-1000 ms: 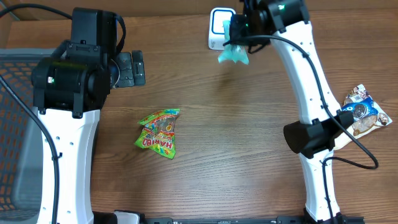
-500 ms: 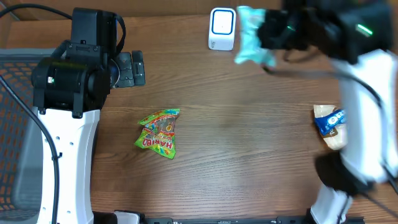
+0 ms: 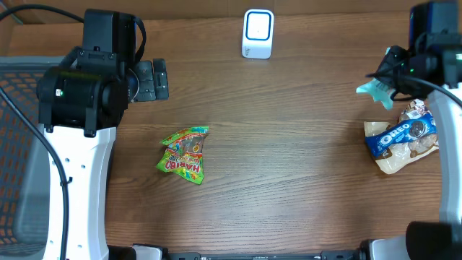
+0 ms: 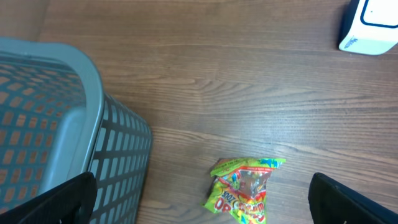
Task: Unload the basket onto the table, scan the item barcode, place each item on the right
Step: 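Carry the light-blue pack right and drop it on the Oreo pack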
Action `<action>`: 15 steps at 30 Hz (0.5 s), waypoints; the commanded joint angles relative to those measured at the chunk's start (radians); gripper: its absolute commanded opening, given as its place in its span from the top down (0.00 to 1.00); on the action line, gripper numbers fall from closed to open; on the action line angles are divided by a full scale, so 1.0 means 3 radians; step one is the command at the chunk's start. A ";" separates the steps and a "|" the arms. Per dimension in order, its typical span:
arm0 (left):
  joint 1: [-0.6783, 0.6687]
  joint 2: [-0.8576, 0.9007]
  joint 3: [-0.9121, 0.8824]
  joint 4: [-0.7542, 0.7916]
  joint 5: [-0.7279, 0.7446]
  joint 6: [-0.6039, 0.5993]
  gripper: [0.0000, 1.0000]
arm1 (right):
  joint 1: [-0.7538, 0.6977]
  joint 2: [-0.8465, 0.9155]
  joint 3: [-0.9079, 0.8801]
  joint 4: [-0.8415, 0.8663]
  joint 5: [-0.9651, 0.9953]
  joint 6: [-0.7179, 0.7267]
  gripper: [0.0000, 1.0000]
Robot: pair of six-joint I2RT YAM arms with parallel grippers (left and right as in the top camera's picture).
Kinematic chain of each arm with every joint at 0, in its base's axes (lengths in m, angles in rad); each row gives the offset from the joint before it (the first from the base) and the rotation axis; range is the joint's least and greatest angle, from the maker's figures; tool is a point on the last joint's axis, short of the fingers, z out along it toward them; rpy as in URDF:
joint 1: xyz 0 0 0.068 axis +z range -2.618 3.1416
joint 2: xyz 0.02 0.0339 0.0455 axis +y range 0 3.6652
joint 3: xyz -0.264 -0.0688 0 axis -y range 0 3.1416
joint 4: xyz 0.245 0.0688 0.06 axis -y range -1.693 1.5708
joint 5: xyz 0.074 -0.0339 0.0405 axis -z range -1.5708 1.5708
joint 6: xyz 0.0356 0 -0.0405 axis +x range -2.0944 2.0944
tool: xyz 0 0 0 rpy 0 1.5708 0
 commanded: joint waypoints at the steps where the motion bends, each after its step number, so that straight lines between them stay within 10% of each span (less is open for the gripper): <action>1: 0.0014 0.0011 0.0039 -0.0001 -0.0046 0.0075 0.00 | -0.0259 0.0081 -0.0628 0.0483 0.0061 0.0263 0.96; 7: 0.0014 0.0011 0.0039 -0.0001 -0.0046 0.0075 0.00 | -0.0518 0.0463 -0.1164 0.1181 -0.0148 0.0323 0.90; 10: 0.0014 0.0011 0.0039 -0.0001 -0.0046 0.0075 0.00 | -0.0532 0.0506 -0.1147 0.1155 -0.0364 0.0089 0.34; 15: 0.0014 0.0011 0.0039 -0.0001 -0.0046 0.0075 0.00 | -0.0521 0.0415 -0.0669 0.0697 -0.0905 -0.0153 0.24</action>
